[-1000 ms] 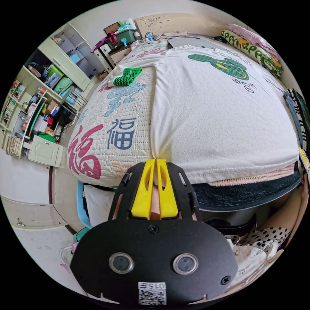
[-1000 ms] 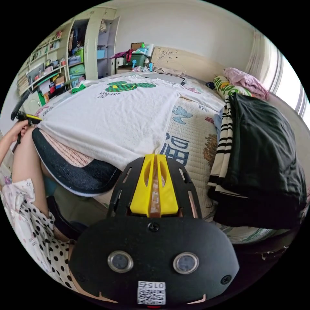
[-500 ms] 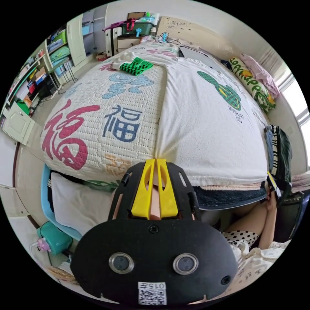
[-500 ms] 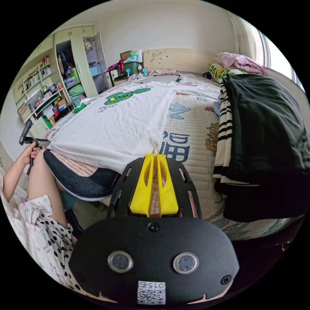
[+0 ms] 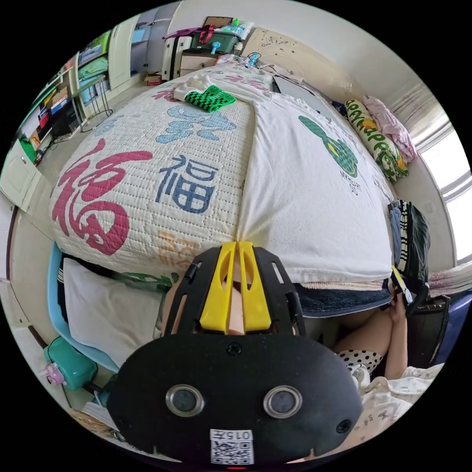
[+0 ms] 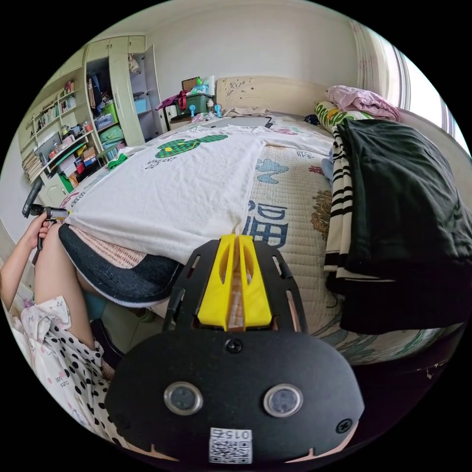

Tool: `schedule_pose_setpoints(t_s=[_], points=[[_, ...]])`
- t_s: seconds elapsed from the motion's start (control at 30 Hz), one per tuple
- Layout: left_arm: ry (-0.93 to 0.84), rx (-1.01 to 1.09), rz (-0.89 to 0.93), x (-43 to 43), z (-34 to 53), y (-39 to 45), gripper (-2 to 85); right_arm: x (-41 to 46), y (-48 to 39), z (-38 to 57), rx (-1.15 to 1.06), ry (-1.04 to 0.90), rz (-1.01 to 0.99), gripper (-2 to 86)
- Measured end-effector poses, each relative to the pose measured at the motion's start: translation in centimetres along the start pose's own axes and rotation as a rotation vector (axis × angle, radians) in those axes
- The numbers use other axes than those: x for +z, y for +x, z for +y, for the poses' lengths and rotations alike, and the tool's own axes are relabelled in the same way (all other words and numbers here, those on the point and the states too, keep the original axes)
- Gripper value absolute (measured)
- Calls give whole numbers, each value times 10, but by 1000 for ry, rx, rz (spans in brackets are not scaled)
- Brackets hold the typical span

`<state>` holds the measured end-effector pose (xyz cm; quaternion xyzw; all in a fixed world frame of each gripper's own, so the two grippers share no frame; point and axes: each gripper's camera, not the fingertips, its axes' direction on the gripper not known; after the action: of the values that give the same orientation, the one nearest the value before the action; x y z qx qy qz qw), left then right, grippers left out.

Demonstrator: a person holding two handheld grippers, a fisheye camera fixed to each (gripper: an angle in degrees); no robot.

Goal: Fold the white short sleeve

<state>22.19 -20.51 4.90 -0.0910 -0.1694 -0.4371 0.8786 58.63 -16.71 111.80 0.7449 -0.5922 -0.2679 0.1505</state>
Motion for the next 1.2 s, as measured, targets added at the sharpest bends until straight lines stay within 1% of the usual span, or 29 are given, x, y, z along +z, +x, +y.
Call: schedule_pose_setpoints(t_s=[0.17,0.4,0.53,0.63,0.67,0.77,0.87,0.9,0.97,1.03,1.13,1.17,1.2], points=[[1,59,-114,0,1,29,-4,-18,-13,-21,-35,9,43,3],[1,143,-257,6,7,64,-4,-51,-29,-54,-25,18,48,3],[1,203,-366,16,13,85,-4,-81,-31,-79,43,18,-13,5],[-1,273,-488,32,22,102,-3,-104,-32,-96,114,23,-71,9],[-2,280,-498,34,24,102,-3,-113,-36,-103,135,23,-86,11],[3,263,-478,39,28,84,-1,-139,-43,-120,199,26,-135,21],[31,206,-355,33,35,41,1,-167,-52,-136,252,23,-169,29],[46,188,-294,31,40,21,1,-173,-54,-139,266,22,-160,30],[63,170,-243,29,47,-8,1,-206,-60,-145,376,75,-80,12],[57,145,-293,33,57,-43,-1,-231,-62,-144,472,130,-63,4],[87,145,-334,34,70,-72,-1,-273,-70,-132,564,272,-210,1],[129,146,-326,33,77,-85,-1,-287,-77,-126,602,327,-265,2],[207,170,-282,29,84,-95,0,-294,-82,-123,617,349,-288,3]])
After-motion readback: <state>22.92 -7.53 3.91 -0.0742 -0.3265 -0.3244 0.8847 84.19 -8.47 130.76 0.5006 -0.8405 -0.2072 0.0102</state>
